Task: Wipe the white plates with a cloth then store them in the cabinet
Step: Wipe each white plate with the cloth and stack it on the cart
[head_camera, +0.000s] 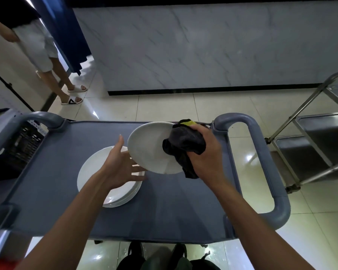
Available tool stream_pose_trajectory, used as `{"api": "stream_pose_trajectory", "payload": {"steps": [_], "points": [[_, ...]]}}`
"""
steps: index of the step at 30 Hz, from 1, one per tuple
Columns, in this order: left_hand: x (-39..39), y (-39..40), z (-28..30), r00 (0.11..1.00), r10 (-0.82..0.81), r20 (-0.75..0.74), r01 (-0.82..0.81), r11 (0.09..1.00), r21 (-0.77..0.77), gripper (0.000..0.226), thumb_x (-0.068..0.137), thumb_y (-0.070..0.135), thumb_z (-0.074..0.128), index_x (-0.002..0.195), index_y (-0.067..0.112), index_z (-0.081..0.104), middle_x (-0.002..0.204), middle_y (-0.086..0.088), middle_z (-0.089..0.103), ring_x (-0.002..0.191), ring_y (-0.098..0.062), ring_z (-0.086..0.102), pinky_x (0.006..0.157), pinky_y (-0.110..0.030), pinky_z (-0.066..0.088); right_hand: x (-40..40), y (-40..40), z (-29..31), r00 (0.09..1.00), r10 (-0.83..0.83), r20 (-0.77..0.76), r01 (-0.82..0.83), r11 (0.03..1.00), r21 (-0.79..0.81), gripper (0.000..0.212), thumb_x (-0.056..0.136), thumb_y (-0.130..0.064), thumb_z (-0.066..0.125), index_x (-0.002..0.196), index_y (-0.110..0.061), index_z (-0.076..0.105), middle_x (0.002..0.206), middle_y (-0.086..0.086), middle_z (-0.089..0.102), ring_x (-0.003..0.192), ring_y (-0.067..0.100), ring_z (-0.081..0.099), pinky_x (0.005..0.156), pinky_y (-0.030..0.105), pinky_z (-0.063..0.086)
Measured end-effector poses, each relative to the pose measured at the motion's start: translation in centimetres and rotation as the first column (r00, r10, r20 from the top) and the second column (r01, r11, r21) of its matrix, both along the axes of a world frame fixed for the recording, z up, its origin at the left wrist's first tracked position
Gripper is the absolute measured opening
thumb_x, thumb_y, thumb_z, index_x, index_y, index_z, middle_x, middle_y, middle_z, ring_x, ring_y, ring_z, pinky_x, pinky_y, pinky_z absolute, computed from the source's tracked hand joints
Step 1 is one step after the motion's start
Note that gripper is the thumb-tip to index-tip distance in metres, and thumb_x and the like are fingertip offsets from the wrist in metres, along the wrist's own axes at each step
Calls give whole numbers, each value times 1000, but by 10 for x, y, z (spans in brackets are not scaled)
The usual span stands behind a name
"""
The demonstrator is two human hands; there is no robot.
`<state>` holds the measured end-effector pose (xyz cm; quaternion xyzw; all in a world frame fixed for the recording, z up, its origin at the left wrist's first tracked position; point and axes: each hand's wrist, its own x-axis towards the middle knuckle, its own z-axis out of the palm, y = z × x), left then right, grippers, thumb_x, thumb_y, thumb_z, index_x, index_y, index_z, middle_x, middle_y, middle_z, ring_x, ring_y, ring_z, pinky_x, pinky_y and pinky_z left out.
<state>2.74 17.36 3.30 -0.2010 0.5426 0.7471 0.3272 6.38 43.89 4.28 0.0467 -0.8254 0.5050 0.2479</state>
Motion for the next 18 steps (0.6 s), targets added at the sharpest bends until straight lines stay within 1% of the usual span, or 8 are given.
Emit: {"api": "stream_pose_trajectory", "payload": {"steps": [2, 4, 6, 8, 12, 15, 16, 18], "points": [[-3, 0, 1, 998, -34, 46, 35, 999, -22, 95, 84, 85, 39, 123, 2, 66, 110, -26, 66, 108, -54, 63, 98, -67, 46, 6, -1, -6, 999, 2, -32, -1, 999, 34, 59, 80, -5, 74, 129, -31, 55, 125, 0, 61, 114, 18, 60, 91, 39, 53], [-5, 0, 2, 995, -67, 72, 69, 997, -33, 90, 86, 79, 46, 124, -1, 62, 104, -29, 64, 107, -61, 60, 98, -65, 48, 11, -2, -9, 998, 6, -60, -2, 997, 77, 55, 80, -11, 73, 128, -31, 54, 122, 6, 61, 108, 24, 61, 85, 37, 54], [-6, 1, 3, 992, -83, 91, 85, 996, -18, 79, 90, 65, 52, 130, -3, 56, 107, -33, 62, 106, -62, 60, 97, -60, 51, 14, -2, -9, 993, 24, -114, -10, 993, 119, 49, 81, -20, 68, 127, -28, 53, 119, 10, 61, 103, 26, 62, 82, 29, 52], [-5, 3, 4, 990, -86, 111, 84, 996, 28, 70, 88, 50, 57, 133, -4, 54, 112, -36, 62, 106, -61, 60, 89, -55, 56, 17, -1, -6, 987, 43, -155, -19, 989, 150, 48, 80, -23, 67, 126, -26, 53, 116, 13, 60, 100, 28, 62, 81, 24, 49], [-7, 9, 4, 993, -66, 98, 54, 992, 115, 53, 91, 31, 50, 132, -2, 55, 125, -39, 59, 108, -61, 60, 81, -50, 61, 20, 5, -2, 969, 68, -239, -12, 973, 230, 58, 76, -8, 80, 126, -22, 54, 112, 18, 59, 97, 30, 61, 84, 24, 49], [-9, 15, 5, 997, -12, 80, -6, 976, 219, 44, 91, 7, 43, 127, -10, 59, 126, -36, 60, 113, -56, 60, 92, -49, 56, 19, 14, -4, 956, 109, -271, -22, 952, 304, 66, 71, 0, 86, 125, -20, 55, 112, 13, 55, 97, 26, 58, 92, 13, 41], [-9, 17, 5, 996, 21, 84, -42, 968, 248, 40, 88, 0, 45, 120, -15, 63, 124, -35, 62, 114, -52, 62, 91, -45, 57, 19, 17, -5, 955, 136, -264, -41, 941, 337, 66, 70, 1, 86, 124, -20, 55, 112, 11, 53, 97, 26, 57, 95, 11, 38], [-10, 20, 4, 992, 102, 70, -114, 972, 204, 26, 87, -2, 54, 99, -15, 72, 116, -24, 69, 102, -34, 71, 79, -34, 61, 21, 21, -10, 958, 201, -205, -108, 914, 392, 63, 71, 1, 84, 123, -21, 56, 114, 8, 52, 100, 26, 55, 97, 13, 37]]}}
